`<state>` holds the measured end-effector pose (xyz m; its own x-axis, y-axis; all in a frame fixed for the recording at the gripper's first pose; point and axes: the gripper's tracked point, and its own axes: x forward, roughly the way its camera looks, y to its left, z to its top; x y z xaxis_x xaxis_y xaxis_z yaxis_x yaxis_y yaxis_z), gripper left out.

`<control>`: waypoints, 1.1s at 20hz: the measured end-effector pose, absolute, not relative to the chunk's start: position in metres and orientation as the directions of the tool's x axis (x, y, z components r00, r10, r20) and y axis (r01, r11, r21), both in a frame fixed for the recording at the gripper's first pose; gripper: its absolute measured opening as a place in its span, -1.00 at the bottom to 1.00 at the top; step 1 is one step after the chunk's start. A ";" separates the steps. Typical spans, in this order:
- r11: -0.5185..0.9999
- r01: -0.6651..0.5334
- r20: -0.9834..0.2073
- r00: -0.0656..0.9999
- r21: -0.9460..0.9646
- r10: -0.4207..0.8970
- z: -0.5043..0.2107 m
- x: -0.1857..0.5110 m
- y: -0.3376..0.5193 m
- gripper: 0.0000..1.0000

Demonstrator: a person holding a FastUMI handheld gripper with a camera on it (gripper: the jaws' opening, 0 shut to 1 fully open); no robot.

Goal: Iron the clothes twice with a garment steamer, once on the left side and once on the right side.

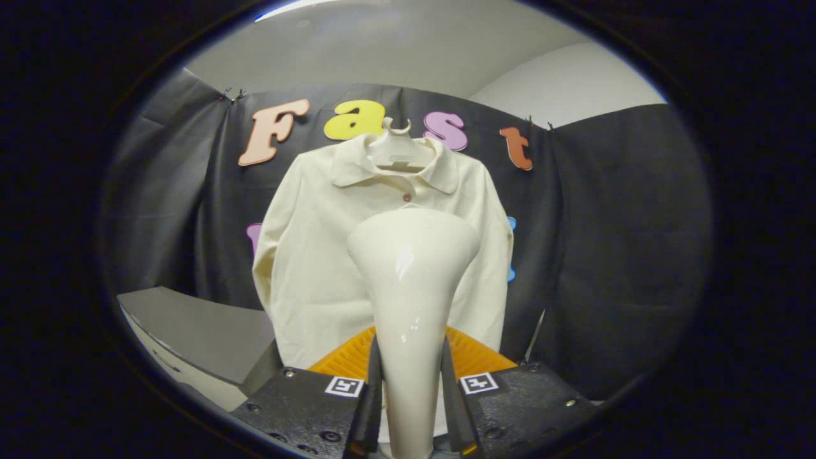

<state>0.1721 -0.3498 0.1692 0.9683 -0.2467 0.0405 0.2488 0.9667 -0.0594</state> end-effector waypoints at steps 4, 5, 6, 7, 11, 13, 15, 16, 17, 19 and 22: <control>0.971 0.235 0.024 0.972 -0.051 -0.234 0.208 0.210 -0.394 -0.19; 0.971 0.235 0.025 0.972 -0.034 -0.235 0.217 0.219 -0.406 -0.19; 0.972 0.234 0.044 0.971 -0.023 -0.233 0.229 0.228 -0.414 -0.19; 0.973 0.231 0.061 0.971 -0.022 -0.229 0.237 0.235 -0.422 -0.19; 0.979 0.189 0.122 0.973 0.073 -0.197 0.255 0.265 -0.440 -0.19; 0.972 0.217 0.127 0.966 0.085 -0.227 0.239 0.278 -0.451 -0.19; 0.974 0.198 0.068 0.976 0.106 -0.206 0.207 0.290 -0.446 -0.19; 0.980 0.181 0.036 0.982 0.088 -0.184 0.190 0.297 -0.440 -0.19; 0.984 0.167 0.027 0.985 0.064 -0.169 0.178 0.299 -0.436 -0.18; 0.987 0.144 0.009 0.989 0.075 -0.145 0.158 0.298 -0.434 -0.18; 0.985 0.128 0.014 0.991 0.116 -0.130 0.138 0.294 -0.434 -0.18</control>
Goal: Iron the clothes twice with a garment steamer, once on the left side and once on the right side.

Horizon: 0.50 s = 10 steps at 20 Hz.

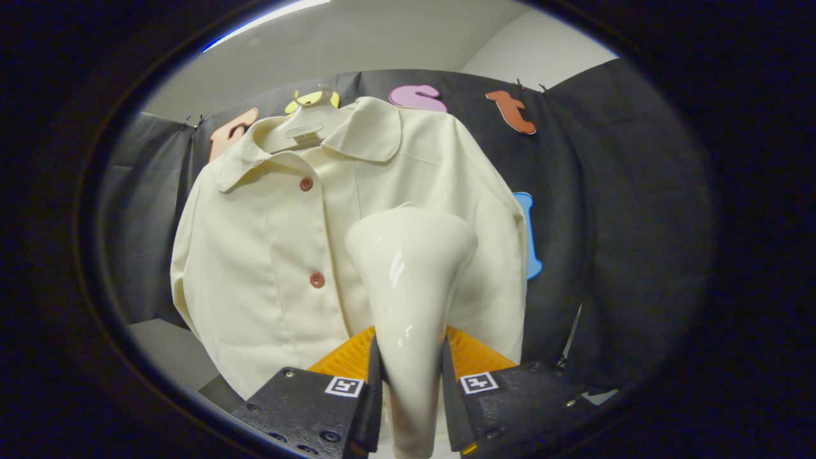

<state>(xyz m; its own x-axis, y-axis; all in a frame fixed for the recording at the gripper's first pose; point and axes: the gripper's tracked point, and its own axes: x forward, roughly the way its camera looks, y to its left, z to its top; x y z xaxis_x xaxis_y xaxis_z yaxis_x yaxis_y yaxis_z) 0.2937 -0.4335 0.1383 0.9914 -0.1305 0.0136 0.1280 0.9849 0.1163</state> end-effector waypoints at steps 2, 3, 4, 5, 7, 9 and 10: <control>0.986 0.136 -0.002 0.991 0.096 -0.136 0.121 0.292 -0.435 -0.18; 0.987 0.138 -0.018 0.990 0.087 -0.137 0.112 0.290 -0.433 -0.18; 0.987 0.136 -0.023 0.991 0.090 -0.134 0.105 0.288 -0.433 -0.18; 0.986 0.132 -0.026 0.991 0.104 -0.130 0.100 0.286 -0.433 -0.18; 0.984 0.130 -0.022 0.992 0.124 -0.128 0.091 0.288 -0.431 -0.18; 0.983 0.123 -0.019 0.992 0.135 -0.122 0.084 0.288 -0.429 -0.18; 0.983 0.120 -0.032 0.993 0.139 -0.116 0.076 0.289 -0.427 -0.18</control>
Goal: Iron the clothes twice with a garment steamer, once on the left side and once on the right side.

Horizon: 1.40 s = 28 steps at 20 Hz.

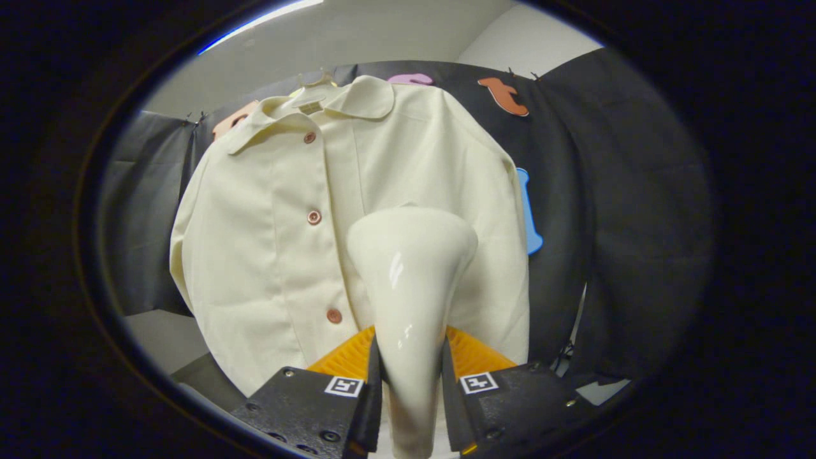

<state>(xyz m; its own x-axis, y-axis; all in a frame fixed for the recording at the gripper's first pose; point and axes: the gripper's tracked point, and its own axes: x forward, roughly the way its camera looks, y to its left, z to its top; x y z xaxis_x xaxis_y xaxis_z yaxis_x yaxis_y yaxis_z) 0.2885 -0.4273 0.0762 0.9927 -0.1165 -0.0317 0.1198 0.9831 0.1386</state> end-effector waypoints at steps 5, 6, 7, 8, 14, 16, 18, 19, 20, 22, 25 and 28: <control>0.978 0.134 -0.056 0.990 0.162 -0.127 0.039 0.280 -0.430 -0.18; 0.976 0.139 -0.051 0.990 0.168 -0.132 0.033 0.279 -0.430 -0.17; 0.974 0.146 -0.055 0.989 0.173 -0.138 0.025 0.278 -0.430 -0.17; 0.972 0.153 -0.059 0.988 0.180 -0.144 0.018 0.276 -0.431 -0.17; 0.960 0.166 -0.063 0.986 0.225 -0.156 -0.018 0.268 -0.425 -0.17; 0.949 0.190 -0.039 0.982 0.253 -0.186 -0.026 0.267 -0.429 -0.17; 0.941 0.226 -0.055 0.974 0.253 -0.219 -0.043 0.262 -0.436 -0.17; 0.940 0.235 -0.070 0.972 0.249 -0.224 -0.053 0.257 -0.438 -0.17; 0.943 0.232 -0.081 0.972 0.240 -0.219 -0.062 0.253 -0.439 -0.17; 0.951 0.217 -0.104 0.975 0.220 -0.199 -0.081 0.249 -0.445 -0.17; 0.950 0.219 -0.137 0.972 0.224 -0.192 -0.107 0.244 -0.449 -0.17; 0.949 0.270 -0.182 0.954 0.164 -0.240 -0.124 0.234 -0.456 -0.17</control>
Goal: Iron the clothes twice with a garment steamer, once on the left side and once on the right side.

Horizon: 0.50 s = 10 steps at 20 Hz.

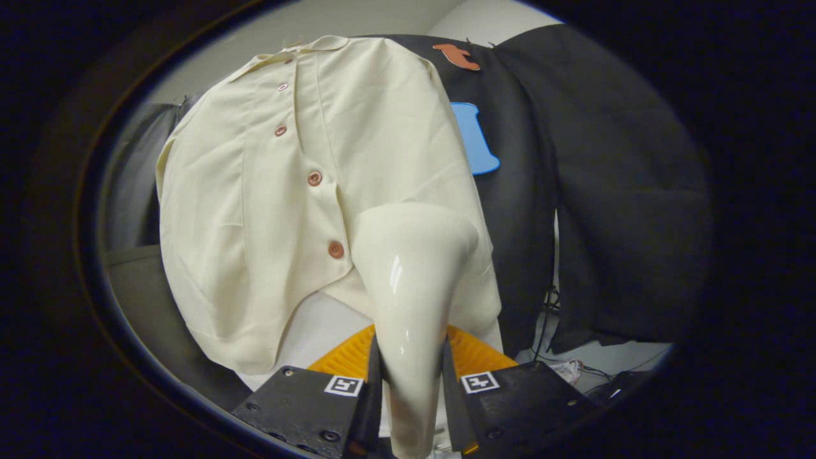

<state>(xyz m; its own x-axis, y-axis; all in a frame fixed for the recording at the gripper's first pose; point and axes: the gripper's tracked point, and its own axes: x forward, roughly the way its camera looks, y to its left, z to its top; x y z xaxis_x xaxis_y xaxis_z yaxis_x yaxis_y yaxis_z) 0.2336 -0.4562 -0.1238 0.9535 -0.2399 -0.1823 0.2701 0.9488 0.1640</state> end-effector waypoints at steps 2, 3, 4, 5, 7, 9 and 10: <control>0.942 0.302 -0.190 0.943 0.146 -0.273 -0.125 0.227 -0.455 -0.17; 0.939 0.319 -0.191 0.937 0.127 -0.292 -0.124 0.223 -0.453 -0.17; 0.938 0.335 -0.185 0.931 0.093 -0.314 -0.121 0.220 -0.450 -0.17; 0.935 0.351 -0.181 0.924 0.052 -0.337 -0.117 0.216 -0.446 -0.17; 0.930 0.367 -0.190 0.913 0.000 -0.360 -0.110 0.205 -0.437 -0.17; 0.922 0.386 -0.191 0.903 -0.035 -0.385 -0.100 0.193 -0.426 -0.17; 0.915 0.399 -0.185 0.897 -0.058 -0.403 -0.095 0.188 -0.422 -0.17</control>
<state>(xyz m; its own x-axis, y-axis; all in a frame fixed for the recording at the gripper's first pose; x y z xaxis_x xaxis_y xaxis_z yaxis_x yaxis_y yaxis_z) 0.1878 -0.4224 -0.0947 0.8965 -0.4026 -0.1848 0.3990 0.9151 -0.0584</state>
